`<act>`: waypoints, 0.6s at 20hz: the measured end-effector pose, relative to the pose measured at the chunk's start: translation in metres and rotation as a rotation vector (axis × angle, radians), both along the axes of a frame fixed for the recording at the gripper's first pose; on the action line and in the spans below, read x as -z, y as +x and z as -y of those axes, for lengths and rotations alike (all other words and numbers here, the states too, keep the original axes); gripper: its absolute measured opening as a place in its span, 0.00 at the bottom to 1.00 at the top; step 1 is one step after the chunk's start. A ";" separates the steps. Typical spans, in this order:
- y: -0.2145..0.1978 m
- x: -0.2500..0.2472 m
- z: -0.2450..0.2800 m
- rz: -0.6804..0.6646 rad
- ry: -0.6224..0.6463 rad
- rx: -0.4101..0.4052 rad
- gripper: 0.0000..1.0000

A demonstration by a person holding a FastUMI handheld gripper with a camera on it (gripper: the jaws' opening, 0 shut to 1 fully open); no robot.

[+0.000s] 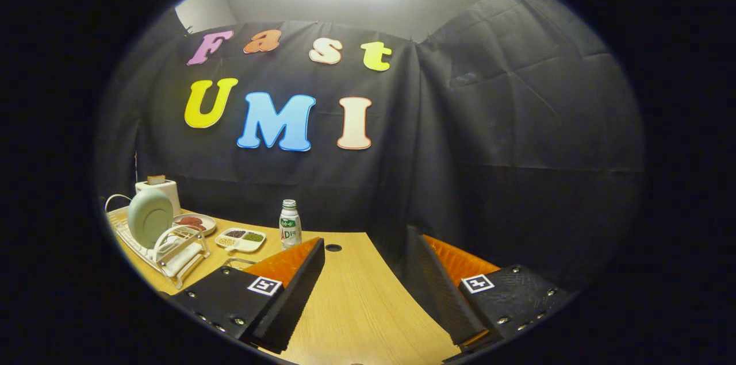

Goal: Take the plate from the dish rack, then take the spoon from the basket and place it into the plate.

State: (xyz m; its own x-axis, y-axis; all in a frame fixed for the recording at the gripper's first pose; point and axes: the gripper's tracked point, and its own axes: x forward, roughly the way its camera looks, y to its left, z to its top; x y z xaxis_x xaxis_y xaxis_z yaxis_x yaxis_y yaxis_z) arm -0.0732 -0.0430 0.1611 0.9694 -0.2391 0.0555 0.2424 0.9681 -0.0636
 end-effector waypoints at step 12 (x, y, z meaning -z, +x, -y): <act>-0.033 -0.061 -0.226 -0.043 0.046 -0.271 0.98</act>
State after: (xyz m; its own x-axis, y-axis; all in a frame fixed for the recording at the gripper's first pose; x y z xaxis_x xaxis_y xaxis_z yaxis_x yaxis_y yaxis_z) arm -0.1061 0.1832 0.2225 0.9996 0.0280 0.0075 -0.0279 0.9994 -0.0223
